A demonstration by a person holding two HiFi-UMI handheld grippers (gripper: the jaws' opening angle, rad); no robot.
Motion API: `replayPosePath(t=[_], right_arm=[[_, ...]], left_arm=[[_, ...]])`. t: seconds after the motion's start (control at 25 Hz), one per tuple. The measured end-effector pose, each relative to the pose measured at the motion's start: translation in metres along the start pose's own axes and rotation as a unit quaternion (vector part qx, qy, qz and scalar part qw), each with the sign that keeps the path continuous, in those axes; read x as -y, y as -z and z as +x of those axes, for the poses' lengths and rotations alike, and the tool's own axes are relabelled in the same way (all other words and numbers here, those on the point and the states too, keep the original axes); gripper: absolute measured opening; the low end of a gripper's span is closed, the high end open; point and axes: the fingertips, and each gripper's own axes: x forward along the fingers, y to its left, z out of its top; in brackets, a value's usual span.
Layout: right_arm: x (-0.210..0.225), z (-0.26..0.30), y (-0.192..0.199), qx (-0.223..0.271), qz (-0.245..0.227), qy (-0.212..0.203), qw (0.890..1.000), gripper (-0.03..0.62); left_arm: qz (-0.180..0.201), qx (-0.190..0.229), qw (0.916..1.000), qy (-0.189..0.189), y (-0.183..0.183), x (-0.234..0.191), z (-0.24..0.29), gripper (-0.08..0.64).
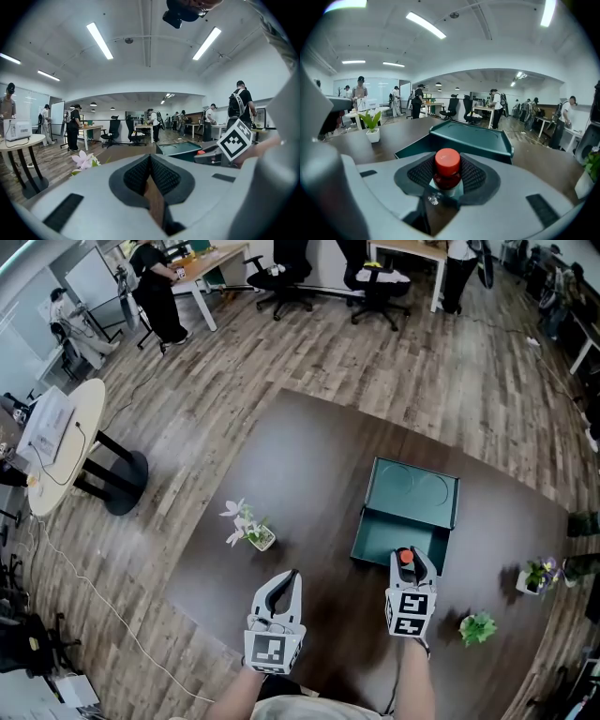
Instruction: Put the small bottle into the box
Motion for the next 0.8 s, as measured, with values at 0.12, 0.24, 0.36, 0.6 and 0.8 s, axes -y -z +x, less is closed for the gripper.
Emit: replayPosePath(t=[0.12, 0.24, 0.36, 0.6, 0.8], right_arm=[[0.002, -0.002, 0.003, 0.003, 0.008, 0.006, 1.0, 0.155], [0.002, -0.001, 0.003, 0.008, 0.011, 0.003, 1.0, 0.155], [0.002, -0.002, 0.003, 0.013, 0.011, 0.002, 1.0, 0.155], [0.003, -0.001, 0.002, 0.016, 0.018, 0.002, 1.0, 0.158], [0.004, -0.002, -0.008, 0.03, 0.04, -0.005, 0.999, 0.218]], left_arm=[[-0.002, -0.001, 1.0, 0.004, 0.002, 0.004, 0.003, 0.002], [-0.007, -0.001, 0.9999, 0.008, 0.002, 0.009, 0.005, 0.002], [0.0, -0.002, 0.9999, 0.012, 0.002, 0.011, 0.006, 0.002], [0.004, 0.0, 0.9999, 0.017, -0.002, 0.012, 0.007, 0.002], [0.009, 0.003, 0.9997, 0.021, -0.006, 0.012, 0.005, 0.002]])
